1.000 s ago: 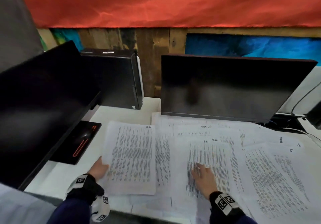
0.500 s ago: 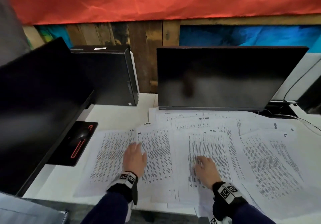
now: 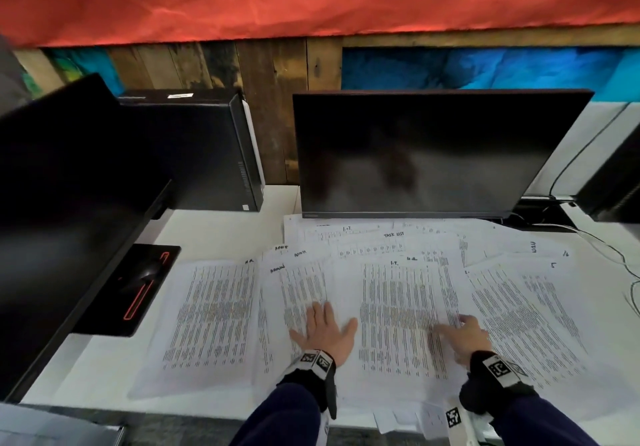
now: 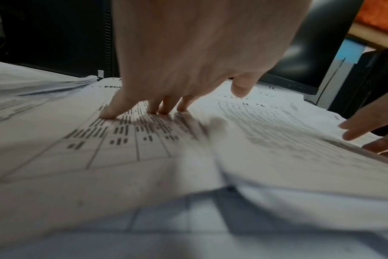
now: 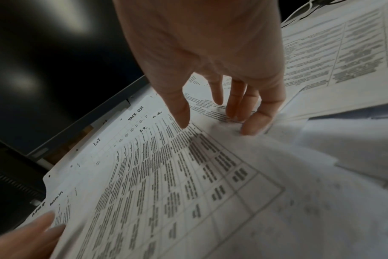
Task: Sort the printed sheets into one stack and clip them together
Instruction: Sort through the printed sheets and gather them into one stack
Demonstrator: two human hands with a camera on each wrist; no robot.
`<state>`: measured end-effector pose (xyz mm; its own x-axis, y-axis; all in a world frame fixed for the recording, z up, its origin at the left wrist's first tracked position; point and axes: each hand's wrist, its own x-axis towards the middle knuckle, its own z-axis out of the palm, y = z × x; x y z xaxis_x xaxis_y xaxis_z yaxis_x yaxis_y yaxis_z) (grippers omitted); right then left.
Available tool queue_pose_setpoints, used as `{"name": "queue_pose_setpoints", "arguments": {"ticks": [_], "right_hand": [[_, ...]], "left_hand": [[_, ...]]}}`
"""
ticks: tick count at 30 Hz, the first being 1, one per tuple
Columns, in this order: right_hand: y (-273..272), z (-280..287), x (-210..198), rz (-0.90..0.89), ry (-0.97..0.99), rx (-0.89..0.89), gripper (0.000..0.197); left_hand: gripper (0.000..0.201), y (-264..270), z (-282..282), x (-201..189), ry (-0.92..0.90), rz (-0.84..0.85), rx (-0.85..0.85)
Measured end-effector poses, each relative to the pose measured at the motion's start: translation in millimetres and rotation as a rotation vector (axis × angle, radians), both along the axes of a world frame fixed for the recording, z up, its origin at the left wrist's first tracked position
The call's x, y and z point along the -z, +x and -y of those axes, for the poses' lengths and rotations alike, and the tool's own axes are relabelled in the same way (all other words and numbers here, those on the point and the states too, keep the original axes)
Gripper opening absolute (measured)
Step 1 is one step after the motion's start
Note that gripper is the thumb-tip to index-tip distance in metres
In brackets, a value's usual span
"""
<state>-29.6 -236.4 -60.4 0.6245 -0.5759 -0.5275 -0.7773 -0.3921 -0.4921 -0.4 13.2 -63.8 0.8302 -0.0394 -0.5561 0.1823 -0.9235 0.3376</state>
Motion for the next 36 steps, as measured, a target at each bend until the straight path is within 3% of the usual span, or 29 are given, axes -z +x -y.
{"name": "queue_pose_setpoints", "arguments": {"ticks": [5, 8, 10, 12, 16, 18, 21, 23, 25, 27, 29, 32, 36], "right_hand": [[-1, 6, 3, 0.035, 0.152, 0.097, 0.082], [4, 5, 4, 0.027, 0.164, 0.079, 0.078], [6, 7, 10, 0.004, 0.113, 0.051, 0.071], [9, 8, 15, -0.001, 0.081, 0.057, 0.059], [15, 9, 14, 0.035, 0.211, 0.081, 0.050], [16, 12, 14, 0.037, 0.255, 0.096, 0.054], [19, 17, 9, 0.068, 0.268, 0.096, 0.048], [22, 22, 8, 0.039, 0.224, 0.101, 0.032], [23, 23, 3, -0.006, 0.098, 0.139, 0.039], [22, 20, -2, -0.063, -0.047, 0.179, 0.049], [24, 4, -9, -0.114, -0.143, 0.186, 0.053], [27, -21, -6, -0.127, -0.249, 0.095, 0.048], [20, -29, -1, -0.047, -0.166, -0.090, 0.059]], "left_hand": [[0.077, -1, 19, -8, -0.110, 0.017, -0.001], [0.067, 10, 3, -15, -0.212, 0.186, -0.189], [0.071, 16, -17, -10, -0.067, 0.205, -0.342], [0.082, 13, -30, -1, 0.042, 0.094, -0.395], [0.086, 9, -17, 5, -0.050, 0.080, -0.279], [0.085, 11, -5, 3, -0.102, 0.076, -0.240], [0.079, 14, 8, -4, -0.275, 0.036, -0.194], [0.070, 20, 5, -8, -0.347, 0.103, -0.256], [0.065, 25, -6, -9, -0.173, 0.213, -0.355], [0.070, 26, -17, -7, 0.002, 0.153, -0.442], [0.079, 25, -22, -3, 0.008, 0.079, -0.502], [0.085, 27, -17, 0, -0.055, 0.046, -0.454], [0.086, 26, -7, -4, -0.117, 0.031, -0.343]]}}
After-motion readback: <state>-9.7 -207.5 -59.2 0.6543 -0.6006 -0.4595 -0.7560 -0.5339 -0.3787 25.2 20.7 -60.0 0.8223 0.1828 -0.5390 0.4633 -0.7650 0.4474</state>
